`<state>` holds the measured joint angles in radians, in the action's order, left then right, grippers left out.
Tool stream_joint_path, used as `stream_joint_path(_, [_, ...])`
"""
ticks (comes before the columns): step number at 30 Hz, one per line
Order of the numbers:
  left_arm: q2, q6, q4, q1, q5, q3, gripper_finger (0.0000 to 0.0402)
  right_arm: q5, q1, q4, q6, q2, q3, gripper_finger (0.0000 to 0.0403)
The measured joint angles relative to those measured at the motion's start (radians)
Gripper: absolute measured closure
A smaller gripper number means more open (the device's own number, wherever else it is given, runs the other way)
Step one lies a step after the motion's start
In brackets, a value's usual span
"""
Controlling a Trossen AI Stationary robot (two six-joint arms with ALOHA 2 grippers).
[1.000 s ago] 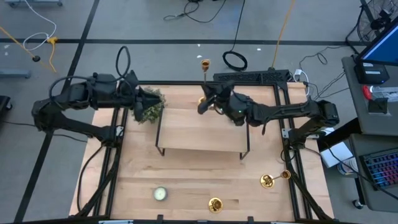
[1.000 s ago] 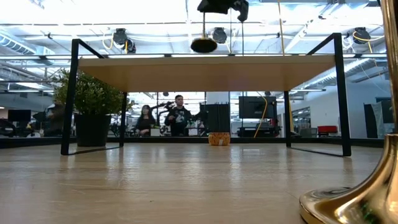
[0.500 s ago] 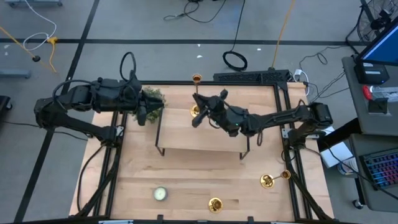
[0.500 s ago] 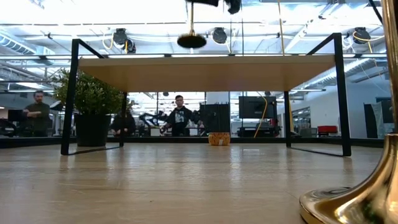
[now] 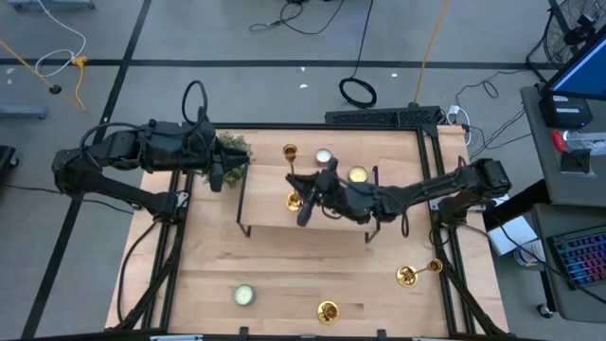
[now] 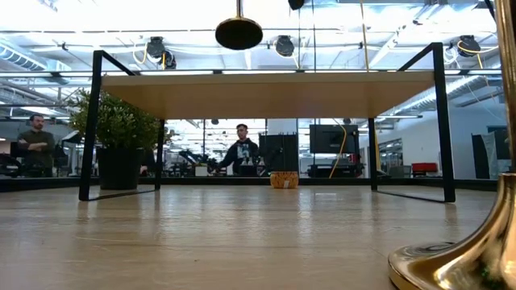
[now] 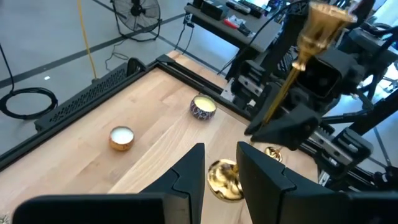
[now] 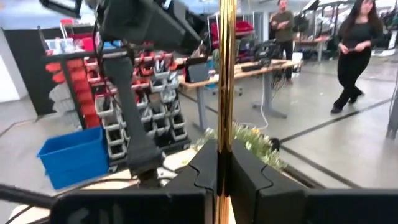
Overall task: Pick & Place candle stick holders
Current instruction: Put the top gold candle holder on the shelf
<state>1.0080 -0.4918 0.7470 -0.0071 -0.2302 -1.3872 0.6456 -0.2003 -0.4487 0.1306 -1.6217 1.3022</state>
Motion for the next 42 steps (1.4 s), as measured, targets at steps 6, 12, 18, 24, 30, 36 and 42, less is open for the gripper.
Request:
stream_joint_path(6, [0.000, -0.007, 0.007, 0.000, 0.000, 0.000, 0.0305, 0.003, -0.036, 0.051, 0.040, 0.000, 0.000, 0.0392])
stream_joint_path(12, [0.000, -0.029, 0.009, -0.001, 0.001, 0.000, 0.0305, 0.038, -0.060, 0.020, 0.047, 0.000, -0.026, 0.0392])
stream_joint_path(18, [0.000, -0.042, 0.012, -0.017, 0.001, 0.000, 0.0305, 0.091, -0.070, -0.258, 0.092, 0.000, -0.204, 0.0392])
stream_joint_path(24, [0.000, -0.049, 0.012, -0.028, -0.007, 0.000, 0.0305, 0.118, -0.085, -0.266, 0.033, 0.028, -0.243, 0.0392])
stream_joint_path(30, [0.000, -0.063, 0.012, -0.028, -0.013, 0.000, 0.0305, 0.121, -0.114, -0.217, -0.010, 0.045, -0.243, 0.0392])
stream_joint_path(36, [0.000, -0.068, 0.012, -0.028, -0.016, 0.000, 0.0305, 0.145, -0.130, -0.198, -0.014, 0.045, -0.243, 0.0392])
stream_joint_path(42, [0.000, -0.073, 0.012, -0.028, -0.016, 0.000, 0.0305, 0.174, -0.129, -0.199, -0.046, 0.044, -0.244, 0.0392])
